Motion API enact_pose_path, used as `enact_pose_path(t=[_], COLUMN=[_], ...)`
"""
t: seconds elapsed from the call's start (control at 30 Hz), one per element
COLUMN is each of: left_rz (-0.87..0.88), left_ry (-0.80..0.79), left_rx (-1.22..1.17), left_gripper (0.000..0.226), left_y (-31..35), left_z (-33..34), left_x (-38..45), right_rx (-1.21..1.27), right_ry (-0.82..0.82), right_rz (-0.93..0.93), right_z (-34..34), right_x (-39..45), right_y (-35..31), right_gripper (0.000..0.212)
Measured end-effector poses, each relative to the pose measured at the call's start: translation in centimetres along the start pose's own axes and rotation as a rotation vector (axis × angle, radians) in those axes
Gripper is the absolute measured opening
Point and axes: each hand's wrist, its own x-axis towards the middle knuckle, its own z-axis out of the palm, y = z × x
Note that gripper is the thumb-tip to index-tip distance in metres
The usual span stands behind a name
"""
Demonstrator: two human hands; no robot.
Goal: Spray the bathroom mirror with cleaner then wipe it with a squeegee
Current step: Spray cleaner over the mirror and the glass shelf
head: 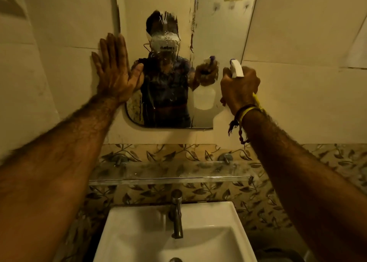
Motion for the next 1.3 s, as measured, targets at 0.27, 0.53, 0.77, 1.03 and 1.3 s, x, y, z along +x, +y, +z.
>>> enact_pose_path(t=[0.27,0.53,0.77,1.03,1.3], left_rz=[-0.024,0.023,0.064,0.046,-0.012], left_ry=[0.016,0.044,0.031,-0.058,-0.060], left_rx=[0.013,0.005,-0.095,-0.092,-0.031], left_gripper=[0.085,0.081,0.079,0.081,0.084], left_y=[1.0,-0.8,-0.9,-0.9,0.3], left_z=[2.0,3.4,2.7,1.6,1.7], left_x=[-3.5,-4.4,-4.9,-5.1,-5.2], right_rx=[-0.194,-0.235,-0.235,-0.218,-0.283], right_ry=[-0.157,-0.388,-0.630,-0.620,-0.465], right_rz=[0.144,0.078,-0.137,-0.167,-0.032], right_z=[1.1,5.0,9.8,11.1,6.1], right_x=[-4.1,-8.2,-11.7,-12.8,-9.5], right_y=[6.0,7.0,2.6,1.6,5.4], right_gripper=[0.024,0.023,0.017,0.014,0.016])
